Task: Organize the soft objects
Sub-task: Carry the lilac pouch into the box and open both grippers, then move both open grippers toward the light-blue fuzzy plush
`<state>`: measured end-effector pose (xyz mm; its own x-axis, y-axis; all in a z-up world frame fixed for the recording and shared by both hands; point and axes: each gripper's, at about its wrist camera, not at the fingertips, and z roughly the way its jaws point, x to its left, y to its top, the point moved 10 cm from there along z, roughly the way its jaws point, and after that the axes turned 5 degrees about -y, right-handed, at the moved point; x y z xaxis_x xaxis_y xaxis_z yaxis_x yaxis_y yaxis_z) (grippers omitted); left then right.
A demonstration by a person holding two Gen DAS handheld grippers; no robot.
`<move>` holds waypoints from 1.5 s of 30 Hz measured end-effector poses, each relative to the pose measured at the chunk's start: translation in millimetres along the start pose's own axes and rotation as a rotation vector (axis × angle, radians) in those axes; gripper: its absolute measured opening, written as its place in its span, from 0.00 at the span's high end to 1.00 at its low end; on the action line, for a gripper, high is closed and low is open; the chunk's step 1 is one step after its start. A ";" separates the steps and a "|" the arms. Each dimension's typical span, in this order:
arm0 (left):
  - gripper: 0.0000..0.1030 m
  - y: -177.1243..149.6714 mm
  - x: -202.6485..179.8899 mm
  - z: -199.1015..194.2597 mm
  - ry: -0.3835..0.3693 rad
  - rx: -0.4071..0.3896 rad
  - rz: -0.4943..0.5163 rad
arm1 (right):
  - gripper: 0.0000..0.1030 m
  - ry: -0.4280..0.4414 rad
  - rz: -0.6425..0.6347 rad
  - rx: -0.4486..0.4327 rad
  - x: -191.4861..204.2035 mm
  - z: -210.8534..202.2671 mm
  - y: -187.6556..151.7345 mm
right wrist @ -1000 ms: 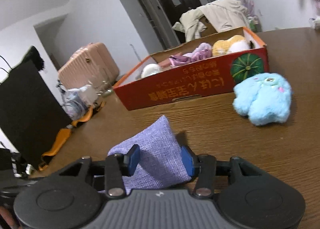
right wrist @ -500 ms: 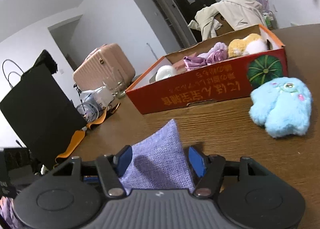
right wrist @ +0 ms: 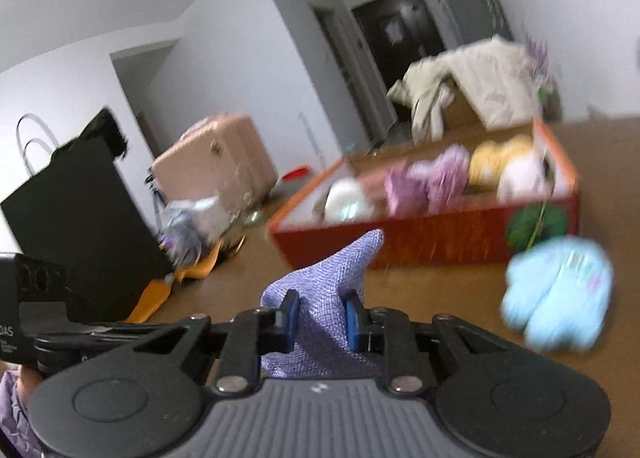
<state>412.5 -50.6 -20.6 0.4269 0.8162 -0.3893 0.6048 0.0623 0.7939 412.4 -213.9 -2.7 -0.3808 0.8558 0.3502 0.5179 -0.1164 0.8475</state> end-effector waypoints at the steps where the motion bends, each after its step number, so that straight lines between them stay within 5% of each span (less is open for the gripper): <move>1: 0.82 13.1 -2.5 4.2 -0.002 -0.010 0.006 | 0.78 -0.021 -0.004 -0.009 -2.7 0.5 13.2; 10: 0.83 108.4 19.9 96.3 0.057 0.022 -0.055 | 0.79 -0.161 -0.001 0.008 -48.7 64.1 103.8; 18: 0.83 95.6 71.8 141.8 0.192 0.126 -0.014 | 0.79 -0.143 0.138 0.252 -82.7 166.6 75.9; 26: 0.70 96.1 70.0 134.8 0.213 0.114 0.052 | 0.70 -0.123 0.189 0.308 -83.7 187.1 67.3; 29: 0.58 107.3 64.2 120.4 0.226 0.077 0.053 | 0.63 -0.173 0.146 0.310 -82.9 178.4 71.6; 32: 0.58 120.5 55.5 96.2 0.241 0.034 0.071 | 0.51 -0.202 0.111 0.277 -82.0 159.3 82.7; 40: 0.57 140.4 16.5 15.2 0.269 -0.084 0.141 | 0.48 -0.276 0.010 0.085 -74.8 59.2 128.8; 45: 0.57 129.6 -6.1 -16.8 0.278 -0.127 0.165 | 0.45 -0.306 -0.092 0.008 -58.8 1.7 127.2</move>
<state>477.0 -37.9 92.4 0.3019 0.9454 -0.1225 0.4473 -0.0270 0.8940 501.9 -278.2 83.8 -0.1787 0.9747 0.1346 0.4986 -0.0282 0.8664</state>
